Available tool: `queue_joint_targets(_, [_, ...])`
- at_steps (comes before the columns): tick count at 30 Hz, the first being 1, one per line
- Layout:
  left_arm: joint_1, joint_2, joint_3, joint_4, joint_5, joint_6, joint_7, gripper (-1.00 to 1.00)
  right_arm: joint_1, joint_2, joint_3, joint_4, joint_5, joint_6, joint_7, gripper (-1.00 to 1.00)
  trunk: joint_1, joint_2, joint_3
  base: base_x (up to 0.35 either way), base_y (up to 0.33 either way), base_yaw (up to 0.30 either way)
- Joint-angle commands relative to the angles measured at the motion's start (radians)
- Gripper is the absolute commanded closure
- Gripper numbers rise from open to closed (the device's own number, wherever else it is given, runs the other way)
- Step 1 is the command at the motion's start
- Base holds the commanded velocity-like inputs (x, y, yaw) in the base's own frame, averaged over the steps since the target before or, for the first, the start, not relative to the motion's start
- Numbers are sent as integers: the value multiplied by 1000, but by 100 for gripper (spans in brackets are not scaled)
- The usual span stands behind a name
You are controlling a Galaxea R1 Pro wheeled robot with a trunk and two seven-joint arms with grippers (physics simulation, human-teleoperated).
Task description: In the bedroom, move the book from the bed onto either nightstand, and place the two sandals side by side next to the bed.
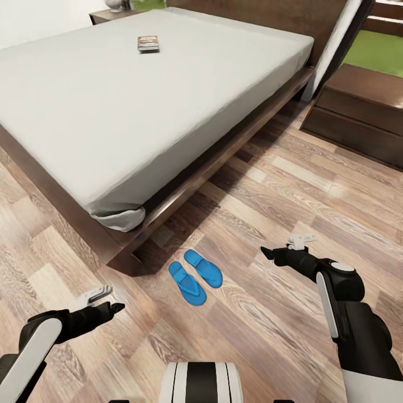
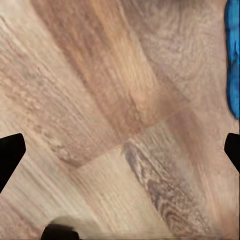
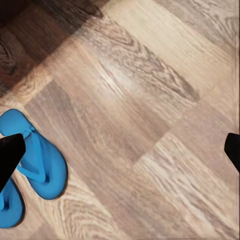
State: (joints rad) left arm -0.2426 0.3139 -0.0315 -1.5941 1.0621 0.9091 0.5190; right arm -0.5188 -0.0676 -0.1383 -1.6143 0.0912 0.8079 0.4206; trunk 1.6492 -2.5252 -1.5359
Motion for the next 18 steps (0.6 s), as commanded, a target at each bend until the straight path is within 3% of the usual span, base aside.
queue_joint_targets(1, [-1,1,-8,-1,9,1,4,-100,-1,0,-1,-1,10,4,9,-100,-1,0,3,0,0,-247])
queue_joint_targets(2, [-1,1,-38,0,7,1,-9,-100,-1,0,-2,-1,10,4,9,-100,-1,0,7,0,0,-257])
queue_joint_targets(7, [-10,0,-102,0,5,-2,-15,-100,-1,-1,-4,-1,11,15,9,-100,-3,1,27,0,0,-261])
queue_joint_targets(12, [-14,-1,-149,1,-3,-6,-16,-100,-1,-4,-4,-1,10,52,9,-100,-6,3,46,0,0,-265])
queue_joint_targets(17, [-15,-15,-180,2,-72,-8,-18,-100,-1,-7,-5,-1,11,64,9,-100,-8,4,65,0,0,-266])
queue_joint_targets(18, [-16,-26,-189,2,-106,-9,-19,-100,-1,-8,-7,-1,11,66,9,-100,-8,4,69,0,0,-266])
